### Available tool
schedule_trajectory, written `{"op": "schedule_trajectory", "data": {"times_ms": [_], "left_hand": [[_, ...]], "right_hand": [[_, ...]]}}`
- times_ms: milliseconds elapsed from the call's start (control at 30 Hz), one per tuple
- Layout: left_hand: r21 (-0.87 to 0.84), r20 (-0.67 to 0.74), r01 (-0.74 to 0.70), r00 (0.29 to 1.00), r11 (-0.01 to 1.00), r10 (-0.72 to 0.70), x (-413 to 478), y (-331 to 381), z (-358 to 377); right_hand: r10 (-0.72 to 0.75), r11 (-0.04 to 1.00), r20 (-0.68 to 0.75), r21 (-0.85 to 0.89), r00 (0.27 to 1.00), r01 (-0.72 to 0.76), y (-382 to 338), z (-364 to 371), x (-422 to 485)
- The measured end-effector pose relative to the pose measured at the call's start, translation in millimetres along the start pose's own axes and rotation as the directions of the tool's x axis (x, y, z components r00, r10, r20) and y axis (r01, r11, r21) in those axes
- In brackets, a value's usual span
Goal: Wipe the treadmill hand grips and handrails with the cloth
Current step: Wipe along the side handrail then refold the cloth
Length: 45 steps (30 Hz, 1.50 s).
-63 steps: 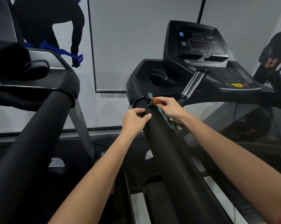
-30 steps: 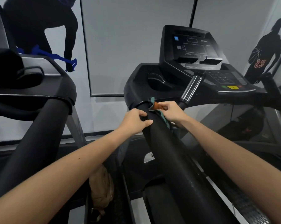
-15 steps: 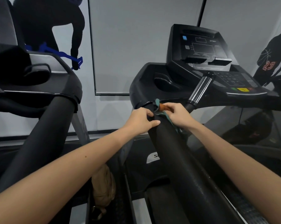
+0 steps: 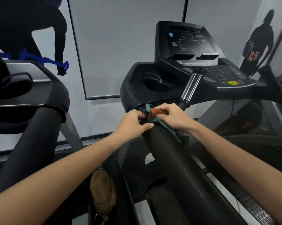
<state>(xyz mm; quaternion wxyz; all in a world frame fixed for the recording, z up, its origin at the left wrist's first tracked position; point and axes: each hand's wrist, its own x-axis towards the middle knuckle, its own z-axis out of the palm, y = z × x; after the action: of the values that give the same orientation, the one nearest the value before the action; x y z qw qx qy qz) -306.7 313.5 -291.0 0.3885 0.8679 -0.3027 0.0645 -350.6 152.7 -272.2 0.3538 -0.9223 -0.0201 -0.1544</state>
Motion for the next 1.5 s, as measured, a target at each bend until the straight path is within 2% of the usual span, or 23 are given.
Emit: {"op": "schedule_trajectory", "data": {"times_ms": [100, 200, 333, 433, 533, 667, 900, 1067, 1133, 1233, 1367, 1500], "left_hand": [[-0.018, -0.005, 0.003, 1.0, 1.0, -0.003, -2, -2, 2], [0.009, 0.001, -0.019, 1.0, 1.0, 0.019, -3, -2, 1], [0.032, 0.021, -0.038, 0.999, 0.999, 0.037, -4, -1, -1], [0.042, 0.028, -0.043, 0.999, 0.998, 0.042, -4, 1, -1], [0.019, 0.019, -0.03, 0.999, 0.999, 0.03, -4, 1, -1], [0.007, 0.01, -0.024, 1.0, 1.0, 0.024, -4, -2, 0], [-0.042, 0.013, 0.011, 1.0, 0.999, -0.011, -6, -1, -2], [-0.018, -0.007, 0.036, 0.999, 0.999, -0.036, -2, -3, 0], [-0.007, -0.009, 0.029, 1.0, 1.0, -0.029, -1, -2, 0], [-0.011, -0.008, 0.02, 1.0, 1.0, -0.021, -3, -2, 0], [-0.014, 0.001, 0.012, 1.0, 1.0, -0.012, -5, -2, 0], [-0.007, 0.013, 0.0, 1.0, 1.0, 0.0, -5, -2, -2]], "right_hand": [[0.077, 0.981, 0.067, 0.172, 0.995, -0.088, 2, 9, 6], [0.076, 0.976, -0.006, 0.205, 0.997, -0.073, 6, 13, 2], [0.033, 0.997, -0.116, 0.068, 0.993, -0.025, 13, 5, -18], [-0.031, 0.999, -0.123, -0.038, 0.992, 0.027, 11, 4, -23], [-0.014, 1.0, -0.057, 0.002, 0.998, 0.014, 2, 4, -8], [0.069, 0.988, 0.059, 0.136, 0.996, -0.077, 1, 7, 8], [0.098, 0.988, 0.001, 0.117, 0.995, -0.098, 16, 1, -12], [-0.004, 1.0, -0.03, 0.014, 1.0, 0.004, 14, -3, -19], [-0.03, 1.0, -0.015, -0.007, 0.999, 0.03, 6, 3, -1], [0.029, 0.999, 0.046, -0.042, 0.999, -0.027, 2, 11, 28], [0.055, 0.993, 0.061, 0.096, 0.997, -0.061, 5, 10, 21], [-0.017, 0.992, -0.004, 0.123, 1.0, 0.017, 13, 7, -5]]}}
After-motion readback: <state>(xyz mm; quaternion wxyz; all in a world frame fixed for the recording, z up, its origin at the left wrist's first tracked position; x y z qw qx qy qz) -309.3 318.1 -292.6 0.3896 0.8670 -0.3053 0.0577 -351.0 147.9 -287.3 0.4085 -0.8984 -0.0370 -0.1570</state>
